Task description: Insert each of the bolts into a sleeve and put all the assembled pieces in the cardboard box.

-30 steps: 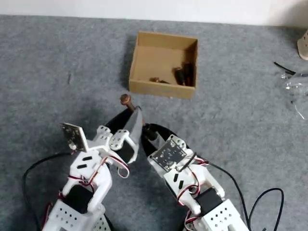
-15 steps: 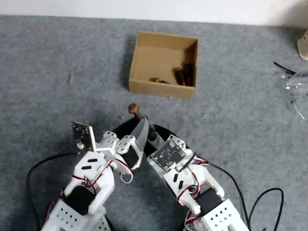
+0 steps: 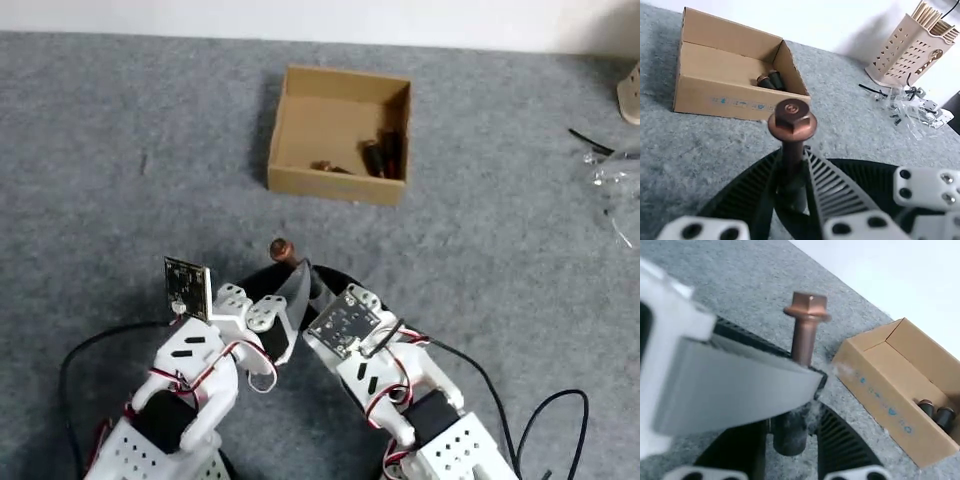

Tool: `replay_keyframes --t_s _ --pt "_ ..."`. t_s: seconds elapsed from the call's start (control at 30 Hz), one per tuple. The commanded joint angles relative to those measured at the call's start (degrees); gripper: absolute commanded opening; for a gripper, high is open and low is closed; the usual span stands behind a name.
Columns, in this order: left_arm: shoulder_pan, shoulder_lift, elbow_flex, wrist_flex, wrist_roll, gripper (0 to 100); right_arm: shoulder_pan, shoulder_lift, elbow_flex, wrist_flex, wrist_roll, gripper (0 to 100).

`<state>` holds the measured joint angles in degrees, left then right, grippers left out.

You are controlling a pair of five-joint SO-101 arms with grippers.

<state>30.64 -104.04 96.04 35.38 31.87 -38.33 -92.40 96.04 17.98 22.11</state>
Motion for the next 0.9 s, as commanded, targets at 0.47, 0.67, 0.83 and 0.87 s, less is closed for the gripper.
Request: replay_keyframes --t_s 0.47,0.67,0.83,0.87 --pt "-18.68 -0.13 -4.44 3.96 11.34 53 4.44 -1.54 5.32 -2.51 0.44 0.5" --pt "-28.97 -0.22 -7.16 3.96 18.99 48 4.53 -1.54 5.49 -2.51 0.44 0.5" --pt "-33.89 -0.22 -6.64 3.60 16.18 36 6.73 -1.54 5.32 -2.51 0.44 0.5" --pt "-34.07 -0.04 -6.37 2.99 14.86 31 7.43 -1.54 5.32 -2.59 0.35 0.5"
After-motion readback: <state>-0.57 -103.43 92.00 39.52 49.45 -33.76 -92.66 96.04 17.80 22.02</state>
